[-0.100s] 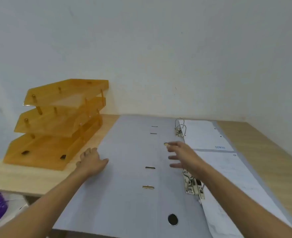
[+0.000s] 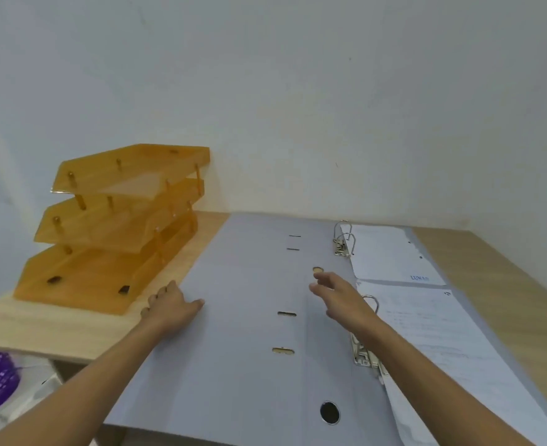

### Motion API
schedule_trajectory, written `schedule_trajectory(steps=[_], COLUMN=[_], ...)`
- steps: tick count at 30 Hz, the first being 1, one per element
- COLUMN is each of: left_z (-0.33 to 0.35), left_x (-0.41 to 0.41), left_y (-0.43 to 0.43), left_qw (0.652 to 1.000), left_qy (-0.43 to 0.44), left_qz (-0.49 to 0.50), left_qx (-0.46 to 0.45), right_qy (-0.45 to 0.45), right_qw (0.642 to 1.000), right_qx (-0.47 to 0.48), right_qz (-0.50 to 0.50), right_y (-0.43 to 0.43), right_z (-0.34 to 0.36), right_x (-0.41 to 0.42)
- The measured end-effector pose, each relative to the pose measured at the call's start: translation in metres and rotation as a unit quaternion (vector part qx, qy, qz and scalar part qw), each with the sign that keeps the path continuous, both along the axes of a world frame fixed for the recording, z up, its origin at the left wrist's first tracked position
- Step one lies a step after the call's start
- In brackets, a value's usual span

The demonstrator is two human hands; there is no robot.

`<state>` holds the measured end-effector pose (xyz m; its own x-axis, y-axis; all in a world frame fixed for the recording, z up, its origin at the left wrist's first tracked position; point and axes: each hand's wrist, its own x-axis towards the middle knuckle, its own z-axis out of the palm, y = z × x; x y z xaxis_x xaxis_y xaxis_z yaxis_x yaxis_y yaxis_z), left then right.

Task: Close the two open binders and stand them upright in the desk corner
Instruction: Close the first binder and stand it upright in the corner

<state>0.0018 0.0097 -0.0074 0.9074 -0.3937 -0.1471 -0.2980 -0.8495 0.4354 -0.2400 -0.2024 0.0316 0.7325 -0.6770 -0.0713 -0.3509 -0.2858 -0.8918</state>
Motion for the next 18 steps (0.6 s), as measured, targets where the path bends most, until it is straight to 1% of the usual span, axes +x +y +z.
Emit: schedule_trajectory(steps=[2, 5, 7, 8, 9, 10, 11, 12, 13, 14, 16, 18], left_z=[0.002, 0.004, 0.002, 0.002, 0.003, 0.010, 0.017, 0.029, 0.040, 0.052, 0.072, 0.092], left_x=[-0.002, -0.004, 0.001, 0.005, 0.010, 0.013, 0.016, 0.015, 0.015, 0.016, 0.015, 0.013], left_y=[0.004, 0.007, 0.010, 0.013, 0.015, 0.018, 0.021, 0.024, 0.027, 0.029, 0.031, 0.034], left_qw=[1.000, 1.000, 1.000, 0.999, 0.995, 0.980, 0.954, 0.932, 0.923, 0.924, 0.929, 0.930], left_qy=[-0.001, -0.028, -0.020, 0.003, 0.056, 0.137, 0.219, 0.275, 0.299, 0.295, 0.268, 0.247], left_qz=[0.003, 0.003, 0.008, 0.018, 0.035, 0.055, 0.066, 0.061, 0.031, -0.005, -0.062, -0.077], left_qx=[-0.005, -0.007, -0.015, -0.036, -0.076, -0.137, -0.194, -0.226, -0.239, -0.243, -0.249, -0.261], right_qy=[0.004, 0.038, 0.056, 0.060, 0.066, 0.080, 0.105, 0.132, 0.155, 0.164, 0.163, 0.150], right_qw=[1.000, 0.999, 0.997, 0.997, 0.996, 0.994, 0.990, 0.983, 0.976, 0.973, 0.974, 0.979], right_qx=[-0.009, 0.032, 0.040, 0.037, 0.026, 0.005, -0.026, -0.063, -0.097, -0.117, -0.114, -0.087], right_qz=[0.007, 0.017, 0.031, 0.038, 0.049, 0.068, 0.089, 0.110, 0.116, 0.114, 0.105, 0.112], right_y=[0.005, 0.007, 0.010, 0.013, 0.017, 0.021, 0.027, 0.033, 0.038, 0.041, 0.045, 0.047], right_z=[-0.006, -0.010, -0.018, -0.021, -0.024, -0.028, -0.033, -0.038, -0.043, -0.047, -0.047, -0.042], right_x=[0.005, 0.016, 0.022, 0.024, 0.025, 0.027, 0.029, 0.031, 0.032, 0.035, 0.037, 0.040])
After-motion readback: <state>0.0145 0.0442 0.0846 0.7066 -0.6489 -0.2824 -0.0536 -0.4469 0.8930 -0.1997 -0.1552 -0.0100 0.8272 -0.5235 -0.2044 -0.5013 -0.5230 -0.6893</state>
